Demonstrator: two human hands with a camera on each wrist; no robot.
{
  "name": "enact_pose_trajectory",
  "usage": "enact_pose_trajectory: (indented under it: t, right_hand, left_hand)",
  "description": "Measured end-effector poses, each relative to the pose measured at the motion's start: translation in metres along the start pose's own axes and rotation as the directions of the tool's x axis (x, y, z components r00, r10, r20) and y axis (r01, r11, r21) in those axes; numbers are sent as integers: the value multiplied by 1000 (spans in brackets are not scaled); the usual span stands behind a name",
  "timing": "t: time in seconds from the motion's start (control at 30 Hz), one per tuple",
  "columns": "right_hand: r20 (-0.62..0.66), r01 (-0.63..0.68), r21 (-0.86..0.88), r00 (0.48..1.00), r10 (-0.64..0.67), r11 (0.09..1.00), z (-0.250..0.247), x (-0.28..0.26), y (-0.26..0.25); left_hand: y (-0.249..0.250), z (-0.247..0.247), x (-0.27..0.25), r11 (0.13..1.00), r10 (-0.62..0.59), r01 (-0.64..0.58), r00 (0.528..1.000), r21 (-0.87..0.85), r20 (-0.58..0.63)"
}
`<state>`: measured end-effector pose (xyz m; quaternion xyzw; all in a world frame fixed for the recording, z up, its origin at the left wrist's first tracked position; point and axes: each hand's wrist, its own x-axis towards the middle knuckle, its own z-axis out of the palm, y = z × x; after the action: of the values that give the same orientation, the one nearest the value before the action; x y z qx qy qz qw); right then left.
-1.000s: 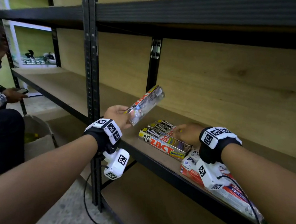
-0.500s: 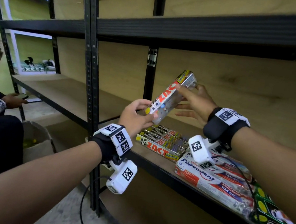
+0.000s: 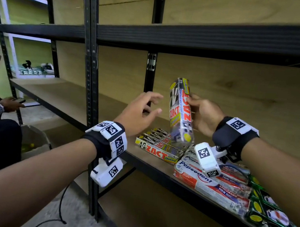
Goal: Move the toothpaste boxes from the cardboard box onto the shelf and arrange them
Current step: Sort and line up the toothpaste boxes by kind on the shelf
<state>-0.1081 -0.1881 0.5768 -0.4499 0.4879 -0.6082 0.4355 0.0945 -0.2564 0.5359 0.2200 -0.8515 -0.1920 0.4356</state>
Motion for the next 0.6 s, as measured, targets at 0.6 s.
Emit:
enact_pose_trajectory:
  t: [0.6]
  right_hand:
    - [245,-3,-863,872,424,505,17,-35,14]
  left_hand:
    - [-20,-33,4,689,-99,-133,957,712,274]
